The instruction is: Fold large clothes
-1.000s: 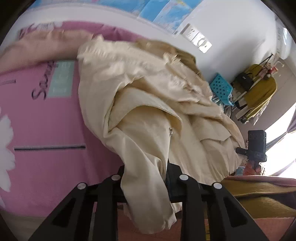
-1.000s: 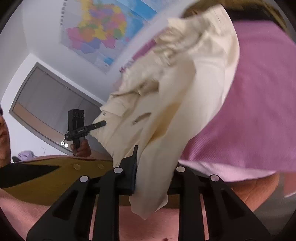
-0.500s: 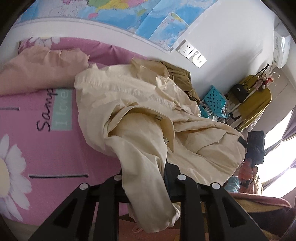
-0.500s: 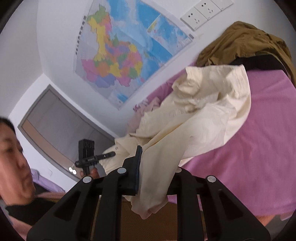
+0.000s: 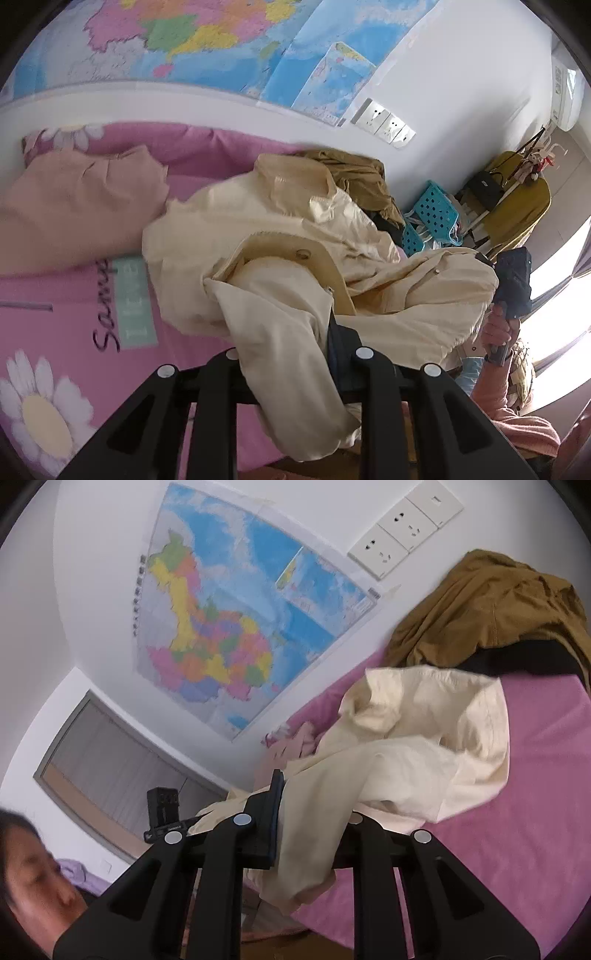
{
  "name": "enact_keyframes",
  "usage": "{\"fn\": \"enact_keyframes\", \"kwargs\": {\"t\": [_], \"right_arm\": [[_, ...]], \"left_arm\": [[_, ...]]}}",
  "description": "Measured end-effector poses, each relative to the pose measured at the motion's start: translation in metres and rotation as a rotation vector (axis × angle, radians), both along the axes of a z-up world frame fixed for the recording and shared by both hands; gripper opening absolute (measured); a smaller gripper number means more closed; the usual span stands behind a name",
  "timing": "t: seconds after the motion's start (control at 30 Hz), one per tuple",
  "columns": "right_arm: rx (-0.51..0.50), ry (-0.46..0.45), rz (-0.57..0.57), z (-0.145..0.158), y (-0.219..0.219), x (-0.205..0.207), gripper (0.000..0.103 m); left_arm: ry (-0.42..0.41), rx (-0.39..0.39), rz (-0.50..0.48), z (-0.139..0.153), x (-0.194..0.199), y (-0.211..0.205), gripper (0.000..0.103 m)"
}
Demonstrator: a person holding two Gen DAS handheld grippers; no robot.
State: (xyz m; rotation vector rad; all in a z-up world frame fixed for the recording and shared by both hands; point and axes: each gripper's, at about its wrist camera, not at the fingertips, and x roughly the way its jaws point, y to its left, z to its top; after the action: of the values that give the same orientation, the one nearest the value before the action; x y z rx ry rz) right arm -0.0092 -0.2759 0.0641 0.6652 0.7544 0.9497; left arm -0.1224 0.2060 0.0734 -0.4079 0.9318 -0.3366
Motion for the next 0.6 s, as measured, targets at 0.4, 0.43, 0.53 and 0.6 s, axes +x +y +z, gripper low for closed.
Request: {"fn": "enact_keyframes", "kwargs": {"t": [0.4,0.43,0.53,0.6], "right_arm": [[-0.009,0.096,-0.066,0.002,0.013,0.079,0.017],[-0.008,0.106,-0.072,0.001,0.014,0.085,0.017],[-0.009,0.137,-0.089,-0.003,0.016,0.101,0.018],[-0.014,0.155,-0.103,-0.005,0.017,0.111,0.018]], "left_arm": [[0.063,0.009,0.026,0.020,0.085,0.010,0.024],[0.070,0.007,0.027,0.020,0.091,0.011,0.024],[0.087,0.005,0.032,0.019,0.111,0.014,0.024],[0.095,0.007,0.031,0.019,0.124,0.016,0.024]]}}
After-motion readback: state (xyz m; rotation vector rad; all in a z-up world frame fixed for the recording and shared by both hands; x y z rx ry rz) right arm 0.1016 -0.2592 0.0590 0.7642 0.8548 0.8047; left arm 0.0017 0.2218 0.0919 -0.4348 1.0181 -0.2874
